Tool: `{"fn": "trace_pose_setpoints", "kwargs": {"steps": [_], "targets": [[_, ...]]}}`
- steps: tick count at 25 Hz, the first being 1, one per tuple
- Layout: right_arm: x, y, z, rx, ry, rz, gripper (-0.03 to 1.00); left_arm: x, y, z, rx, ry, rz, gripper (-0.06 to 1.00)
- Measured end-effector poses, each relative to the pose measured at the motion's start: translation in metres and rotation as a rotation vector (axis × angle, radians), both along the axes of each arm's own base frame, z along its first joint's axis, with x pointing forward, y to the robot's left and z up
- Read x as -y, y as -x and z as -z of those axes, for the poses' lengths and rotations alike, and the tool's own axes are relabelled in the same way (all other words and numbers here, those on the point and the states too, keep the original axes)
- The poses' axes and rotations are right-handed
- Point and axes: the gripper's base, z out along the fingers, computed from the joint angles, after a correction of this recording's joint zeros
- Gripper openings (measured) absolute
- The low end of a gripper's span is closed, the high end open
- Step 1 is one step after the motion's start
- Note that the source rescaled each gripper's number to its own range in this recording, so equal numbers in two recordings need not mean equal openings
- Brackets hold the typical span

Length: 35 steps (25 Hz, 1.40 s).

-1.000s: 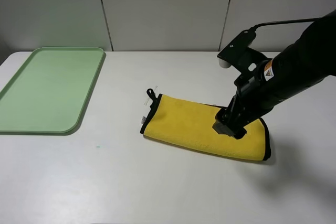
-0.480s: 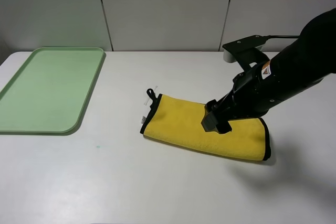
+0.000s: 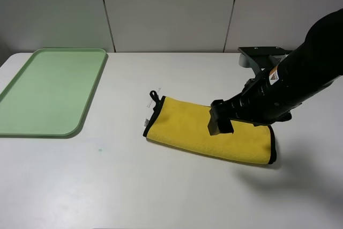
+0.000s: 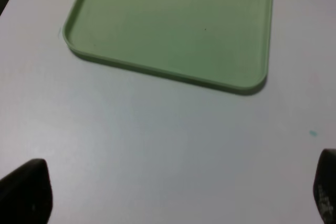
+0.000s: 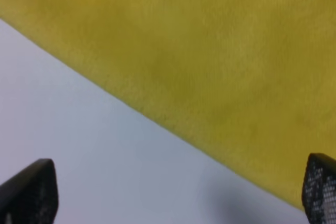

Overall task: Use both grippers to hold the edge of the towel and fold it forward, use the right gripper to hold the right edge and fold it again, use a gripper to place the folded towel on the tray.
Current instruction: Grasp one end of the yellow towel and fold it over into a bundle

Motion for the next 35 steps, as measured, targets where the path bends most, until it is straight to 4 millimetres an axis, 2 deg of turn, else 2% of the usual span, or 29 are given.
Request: {"fn": "trace_pose_setpoints", "kwargs": {"steps": [4,7,13,19,23,35], "targets": [[0.001,-0.001,0.0,0.013,0.008,0.003,1.0,0.0,0.0,0.0,0.0,0.0,0.0,1.0],[0.01,-0.007,0.0,0.033,0.044,0.048,1.0,0.0,0.0,0.0,0.0,0.0,0.0,1.0],[0.045,-0.021,0.002,-0.004,0.104,0.272,1.0,0.0,0.0,0.0,0.0,0.0,0.0,1.0],[0.073,-0.03,0.004,-0.03,0.132,0.387,1.0,0.0,0.0,0.0,0.0,0.0,0.0,1.0],[0.081,-0.036,0.021,-0.097,0.169,0.421,1.0,0.0,0.0,0.0,0.0,0.0,0.0,1.0],[0.077,-0.046,0.077,-0.248,0.245,0.448,1.0,0.0,0.0,0.0,0.0,0.0,0.0,1.0]]}}
